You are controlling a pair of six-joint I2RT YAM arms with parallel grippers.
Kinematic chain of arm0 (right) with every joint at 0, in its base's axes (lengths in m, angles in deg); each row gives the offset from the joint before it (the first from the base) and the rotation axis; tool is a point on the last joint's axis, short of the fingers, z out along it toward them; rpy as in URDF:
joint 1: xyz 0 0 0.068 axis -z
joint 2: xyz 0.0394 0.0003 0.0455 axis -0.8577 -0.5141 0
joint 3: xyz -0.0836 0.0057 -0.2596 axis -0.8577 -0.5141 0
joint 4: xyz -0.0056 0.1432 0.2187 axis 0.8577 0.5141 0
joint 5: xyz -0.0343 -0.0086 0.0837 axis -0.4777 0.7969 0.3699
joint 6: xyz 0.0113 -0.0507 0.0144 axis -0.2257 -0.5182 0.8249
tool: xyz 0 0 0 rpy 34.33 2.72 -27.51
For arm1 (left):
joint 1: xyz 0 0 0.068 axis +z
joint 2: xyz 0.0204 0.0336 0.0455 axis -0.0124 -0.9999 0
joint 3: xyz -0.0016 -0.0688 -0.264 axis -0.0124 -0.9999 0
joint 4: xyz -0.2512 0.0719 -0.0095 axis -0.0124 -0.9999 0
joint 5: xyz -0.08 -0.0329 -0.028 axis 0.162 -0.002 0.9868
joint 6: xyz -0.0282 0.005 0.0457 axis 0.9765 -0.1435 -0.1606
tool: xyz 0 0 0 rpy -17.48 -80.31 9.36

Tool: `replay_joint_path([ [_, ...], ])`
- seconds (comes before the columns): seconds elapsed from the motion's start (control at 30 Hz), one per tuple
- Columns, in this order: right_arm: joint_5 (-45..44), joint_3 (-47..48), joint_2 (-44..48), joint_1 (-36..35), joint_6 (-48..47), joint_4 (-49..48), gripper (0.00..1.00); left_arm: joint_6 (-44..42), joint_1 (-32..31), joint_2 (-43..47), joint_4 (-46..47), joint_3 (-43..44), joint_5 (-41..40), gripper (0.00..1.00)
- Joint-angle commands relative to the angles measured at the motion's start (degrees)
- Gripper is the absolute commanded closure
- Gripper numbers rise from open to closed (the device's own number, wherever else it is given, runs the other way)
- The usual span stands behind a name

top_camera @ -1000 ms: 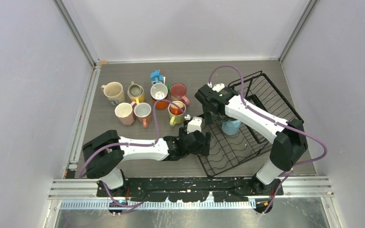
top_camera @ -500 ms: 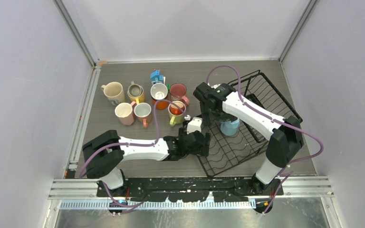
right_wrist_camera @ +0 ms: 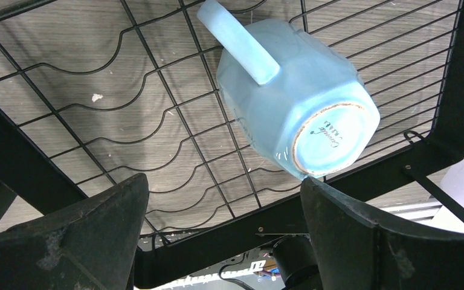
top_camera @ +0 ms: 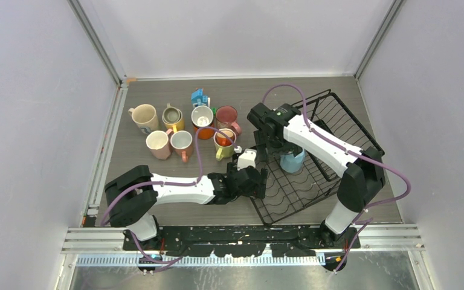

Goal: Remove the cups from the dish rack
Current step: Move the cup to the dish rack.

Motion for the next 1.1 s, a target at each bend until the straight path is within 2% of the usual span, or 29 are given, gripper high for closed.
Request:
replay_joint_path([
  [0.0,1.09,4.98,1.21,-1.02,-2.4,0.28,0.0,-1.36,-0.07,0.01,9.06,2.59,2.02,0.0],
  [0.63,4.9,8.05,0.7,-1.07,-7.07,3.6,0.0,-1.47,-0.07,-0.74,9.66,2.93,2.8,0.0],
  [1.07,7.01,8.8,4.08,-1.2,-8.43,2.76,0.11,-1.21,-0.08,-0.95,9.99,2.87,3.03,0.01],
])
